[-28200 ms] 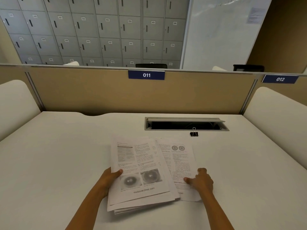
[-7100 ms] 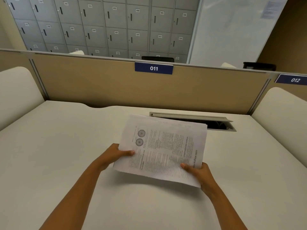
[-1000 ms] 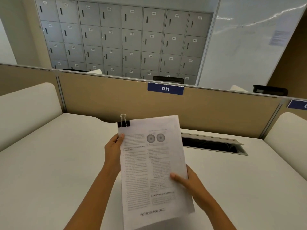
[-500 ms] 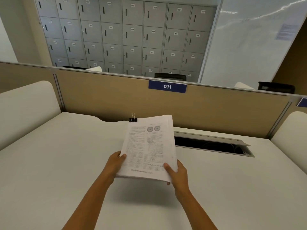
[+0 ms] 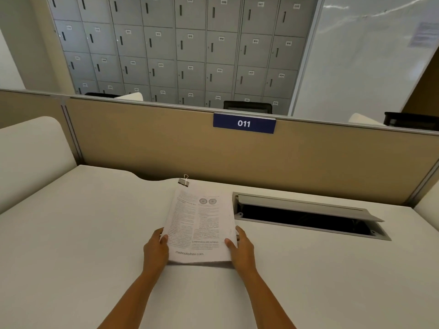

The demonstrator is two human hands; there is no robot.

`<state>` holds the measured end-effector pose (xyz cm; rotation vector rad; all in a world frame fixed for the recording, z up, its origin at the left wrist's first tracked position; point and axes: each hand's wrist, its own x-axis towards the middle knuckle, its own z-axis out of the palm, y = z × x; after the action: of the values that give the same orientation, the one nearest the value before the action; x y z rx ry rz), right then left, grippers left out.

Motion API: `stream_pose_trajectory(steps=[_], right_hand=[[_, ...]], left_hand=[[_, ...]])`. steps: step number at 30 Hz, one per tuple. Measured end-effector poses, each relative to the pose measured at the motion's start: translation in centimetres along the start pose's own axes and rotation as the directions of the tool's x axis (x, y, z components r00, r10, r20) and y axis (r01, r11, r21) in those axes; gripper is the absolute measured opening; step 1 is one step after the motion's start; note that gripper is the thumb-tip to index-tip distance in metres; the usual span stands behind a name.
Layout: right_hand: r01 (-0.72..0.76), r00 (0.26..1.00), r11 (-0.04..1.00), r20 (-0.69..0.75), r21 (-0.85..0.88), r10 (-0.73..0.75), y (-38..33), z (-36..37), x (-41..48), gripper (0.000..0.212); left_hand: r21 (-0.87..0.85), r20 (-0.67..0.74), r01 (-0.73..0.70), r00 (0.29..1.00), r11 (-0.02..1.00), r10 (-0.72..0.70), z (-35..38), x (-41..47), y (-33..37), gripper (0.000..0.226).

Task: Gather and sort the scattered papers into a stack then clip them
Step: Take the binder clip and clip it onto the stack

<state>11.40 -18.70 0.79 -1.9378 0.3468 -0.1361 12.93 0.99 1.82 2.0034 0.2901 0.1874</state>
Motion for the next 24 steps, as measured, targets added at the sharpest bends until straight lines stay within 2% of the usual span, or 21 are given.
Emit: stream_pose_trajectory(steps=[4, 12, 17, 22, 24], right_hand=[[0.041, 0.995, 0.99, -0.087, -0.138, -0.053, 0.1, 0.8, 1.3, 0.051], [0.069, 0.972, 0.967, -0.203, -0.247, -0.121, 0.7, 3.1, 2.5, 0.049], [0.008, 0.952, 0.992, -0.302, -0.126, -0.046, 0.9, 3.4, 3.8, 0.028], [-0.001, 0.954, 0.988, -0.296, -0.155, -0.045, 0.9, 3.6, 3.9, 0.033], [0.01, 0.945, 0.984, -0.319, -0.177, -0.067, 0.7, 3.5, 3.2, 0.048]], left_hand=[[0.018, -0.038, -0.065, 0.997, 0.998, 0.066, 1.3, 1.8, -1.1, 0.034], [0.152, -0.106, -0.11, 0.986, 0.982, 0.127, 2.3, 5.5, -1.7, 0.036], [0.094, -0.138, -0.092, 0.985, 0.991, 0.105, 2.9, 6.2, -1.8, 0.034], [0.276, -0.164, -0.137, 0.968, 0.951, 0.188, 3.1, 6.4, -2.7, 0.034], [0.345, -0.156, -0.166, 0.96, 0.924, 0.231, 3.0, 6.0, -2.7, 0.032]])
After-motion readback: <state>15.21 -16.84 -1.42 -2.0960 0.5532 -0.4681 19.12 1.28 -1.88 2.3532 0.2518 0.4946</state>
